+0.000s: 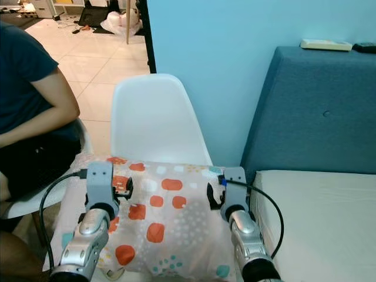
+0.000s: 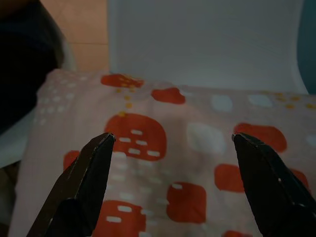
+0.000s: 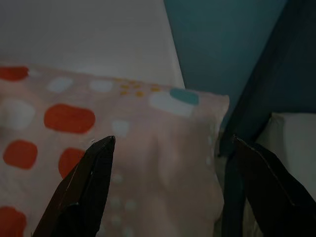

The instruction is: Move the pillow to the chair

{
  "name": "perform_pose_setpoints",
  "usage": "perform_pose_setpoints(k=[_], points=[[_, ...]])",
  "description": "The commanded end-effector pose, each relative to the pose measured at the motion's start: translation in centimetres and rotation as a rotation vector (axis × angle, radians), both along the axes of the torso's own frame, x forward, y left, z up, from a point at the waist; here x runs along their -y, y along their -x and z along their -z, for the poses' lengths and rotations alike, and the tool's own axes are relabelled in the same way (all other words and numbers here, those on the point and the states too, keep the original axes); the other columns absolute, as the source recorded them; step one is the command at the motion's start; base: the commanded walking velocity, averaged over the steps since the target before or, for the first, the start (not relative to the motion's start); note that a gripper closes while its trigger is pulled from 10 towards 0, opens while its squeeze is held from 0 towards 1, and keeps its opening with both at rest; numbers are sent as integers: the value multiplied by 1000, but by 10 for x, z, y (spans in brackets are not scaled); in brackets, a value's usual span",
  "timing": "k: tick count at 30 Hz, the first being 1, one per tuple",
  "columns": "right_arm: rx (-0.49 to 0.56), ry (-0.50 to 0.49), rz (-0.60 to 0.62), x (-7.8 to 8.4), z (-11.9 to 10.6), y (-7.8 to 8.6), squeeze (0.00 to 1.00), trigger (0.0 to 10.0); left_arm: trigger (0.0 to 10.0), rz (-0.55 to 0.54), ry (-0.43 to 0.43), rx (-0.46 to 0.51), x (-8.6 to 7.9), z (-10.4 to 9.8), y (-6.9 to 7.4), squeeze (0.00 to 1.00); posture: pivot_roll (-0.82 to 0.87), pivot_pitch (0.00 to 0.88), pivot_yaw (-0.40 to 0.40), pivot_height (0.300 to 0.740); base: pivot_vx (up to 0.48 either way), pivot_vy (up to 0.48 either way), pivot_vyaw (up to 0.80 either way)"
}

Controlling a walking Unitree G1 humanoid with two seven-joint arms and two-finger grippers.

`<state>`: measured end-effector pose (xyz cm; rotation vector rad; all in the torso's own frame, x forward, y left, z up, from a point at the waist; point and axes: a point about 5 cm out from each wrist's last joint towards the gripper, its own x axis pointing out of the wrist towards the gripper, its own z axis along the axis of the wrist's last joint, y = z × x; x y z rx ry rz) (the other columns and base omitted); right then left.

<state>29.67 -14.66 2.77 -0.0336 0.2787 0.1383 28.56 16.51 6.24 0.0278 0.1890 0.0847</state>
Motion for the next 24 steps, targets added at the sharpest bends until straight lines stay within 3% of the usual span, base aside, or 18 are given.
perform_pose_setpoints(k=[1, 12, 24], points=[[15, 8, -3, -1, -1, 2, 0, 10000, 10000, 22, 17, -26, 4, 8, 5, 0, 10, 119, -28, 740, 0, 0, 0], [39, 19, 6, 2, -7, -5, 0, 10000, 10000, -15, 1, -17, -3, 8, -1, 0, 8, 108, -19, 740, 0, 0, 0], [39, 30, -4, 7, -8, -6, 0, 10000, 10000, 12, 24, 9, 3, 4, -3, 0, -2, 113, -6, 740, 0, 0, 0]])
